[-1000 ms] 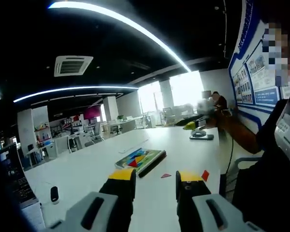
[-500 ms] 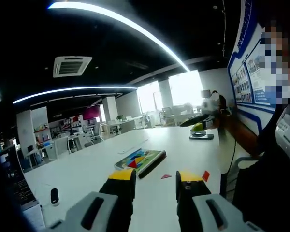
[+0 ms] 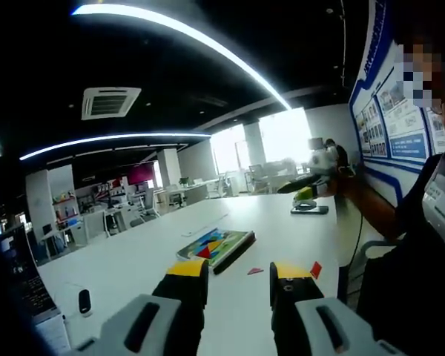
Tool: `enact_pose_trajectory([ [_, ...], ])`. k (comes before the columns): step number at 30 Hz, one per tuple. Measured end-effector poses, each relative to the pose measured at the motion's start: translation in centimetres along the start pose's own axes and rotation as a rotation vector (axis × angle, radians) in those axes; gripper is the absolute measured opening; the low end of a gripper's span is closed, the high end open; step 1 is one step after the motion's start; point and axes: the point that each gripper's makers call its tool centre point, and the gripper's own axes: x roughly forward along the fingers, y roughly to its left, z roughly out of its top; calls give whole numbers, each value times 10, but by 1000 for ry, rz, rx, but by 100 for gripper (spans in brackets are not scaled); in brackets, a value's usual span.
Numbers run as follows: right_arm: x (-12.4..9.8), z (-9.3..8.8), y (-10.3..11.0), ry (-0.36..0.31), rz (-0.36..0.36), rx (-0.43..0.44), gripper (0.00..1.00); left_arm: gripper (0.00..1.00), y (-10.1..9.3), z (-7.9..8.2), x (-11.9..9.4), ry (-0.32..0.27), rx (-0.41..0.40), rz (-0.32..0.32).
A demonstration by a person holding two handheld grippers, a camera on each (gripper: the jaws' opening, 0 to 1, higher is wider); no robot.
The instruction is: Pick up the tangram pieces one by one and place each piece onto its matching region on the pattern sheet, fitting the shapes together until the outline on the sheet is completely filled by the tangram pieces
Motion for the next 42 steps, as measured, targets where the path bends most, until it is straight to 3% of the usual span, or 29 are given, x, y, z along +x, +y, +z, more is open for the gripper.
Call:
enact_pose_trajectory([
  [15, -2, -1, 2, 17, 0, -11, 44, 35, -1, 0, -2, 6, 5, 6],
  [17, -2, -2, 12, 45, 42, -64, 44, 35, -4, -6, -2, 38, 15, 0],
  [19, -1, -11, 18, 127, 80, -89, 43, 35, -3, -7, -2, 43, 16, -1],
  [21, 4, -16, 24, 228, 107, -173, 43, 35, -1, -3, -3, 28, 14, 4],
  [28, 21, -25, 75, 472, 339, -432, 43, 35, -3, -1, -2, 19, 17, -6],
  [35, 28, -45, 101, 687, 480, -522, 40, 35, -3, -1, -5, 12, 16, -11],
  [42, 24, -79, 116, 883, 583, -547, 37, 35, -26, -8, -3, 37, 72, -102],
])
